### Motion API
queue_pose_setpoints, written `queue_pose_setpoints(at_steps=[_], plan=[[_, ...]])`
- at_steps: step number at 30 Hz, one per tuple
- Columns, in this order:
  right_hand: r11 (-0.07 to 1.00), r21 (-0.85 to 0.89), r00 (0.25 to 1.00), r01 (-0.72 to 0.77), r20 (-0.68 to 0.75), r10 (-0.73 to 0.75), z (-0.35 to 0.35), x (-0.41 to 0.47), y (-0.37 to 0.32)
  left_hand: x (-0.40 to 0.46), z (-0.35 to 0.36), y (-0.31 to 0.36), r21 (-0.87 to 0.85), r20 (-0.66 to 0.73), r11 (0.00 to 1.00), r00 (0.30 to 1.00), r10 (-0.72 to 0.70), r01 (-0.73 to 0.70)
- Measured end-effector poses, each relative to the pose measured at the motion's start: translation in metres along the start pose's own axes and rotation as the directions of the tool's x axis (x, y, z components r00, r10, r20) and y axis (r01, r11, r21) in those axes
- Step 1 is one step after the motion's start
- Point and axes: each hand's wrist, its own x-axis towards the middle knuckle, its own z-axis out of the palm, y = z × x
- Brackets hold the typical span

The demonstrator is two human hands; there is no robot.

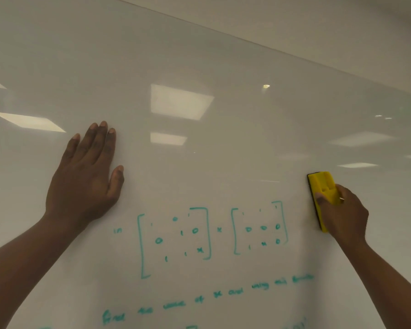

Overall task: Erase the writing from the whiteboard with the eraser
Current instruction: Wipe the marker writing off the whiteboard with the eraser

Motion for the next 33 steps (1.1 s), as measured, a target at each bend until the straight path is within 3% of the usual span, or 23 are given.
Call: queue_pose_setpoints(at_steps=[4, 7, 10, 19, 24, 28, 33], plan=[[0.995, 0.102, 1.0, 0.001, -0.031, 0.003, 0.007, 0.002, -0.028, 0.001, 0.0, 0.0, -0.005, -0.006, 1.0, 1.0, -0.005, 0.005], [0.986, 0.093, 0.99, 0.135, -0.046, -0.131, 0.013, 0.002, -0.058, 0.0, 0.0, 0.001, -0.002, -0.01, 1.0, 1.0, -0.003, 0.003], [0.966, 0.059, 0.966, 0.252, 0.036, -0.254, 0.016, -0.013, -0.066, 0.0, 0.001, -0.001, -0.005, -0.02, 1.0, 1.0, 0.008, -0.008], [0.965, 0.069, 0.955, 0.255, 0.136, -0.262, 0.008, -0.103, 0.025, -0.001, 0.004, -0.003, -0.014, -0.034, 1.0, 0.999, 0.005, -0.005], [0.941, 0.038, 0.928, 0.335, 0.16, -0.337, 0.0, -0.095, 0.044, -0.001, 0.004, -0.003, -0.012, -0.041, 1.0, 0.999, 0.01, -0.011], [0.971, -0.007, 0.968, 0.24, 0.069, -0.239, 0.008, -0.062, 0.006, -0.001, 0.002, -0.001, -0.015, -0.035, 1.0, 0.999, 0.004, -0.004], [0.901, 0.104, 0.902, 0.421, 0.056, -0.427, 0.02, -0.081, -0.031, -0.002, 0.002, -0.003, -0.022, -0.031, 1.0, 0.999, 0.012, -0.012]])
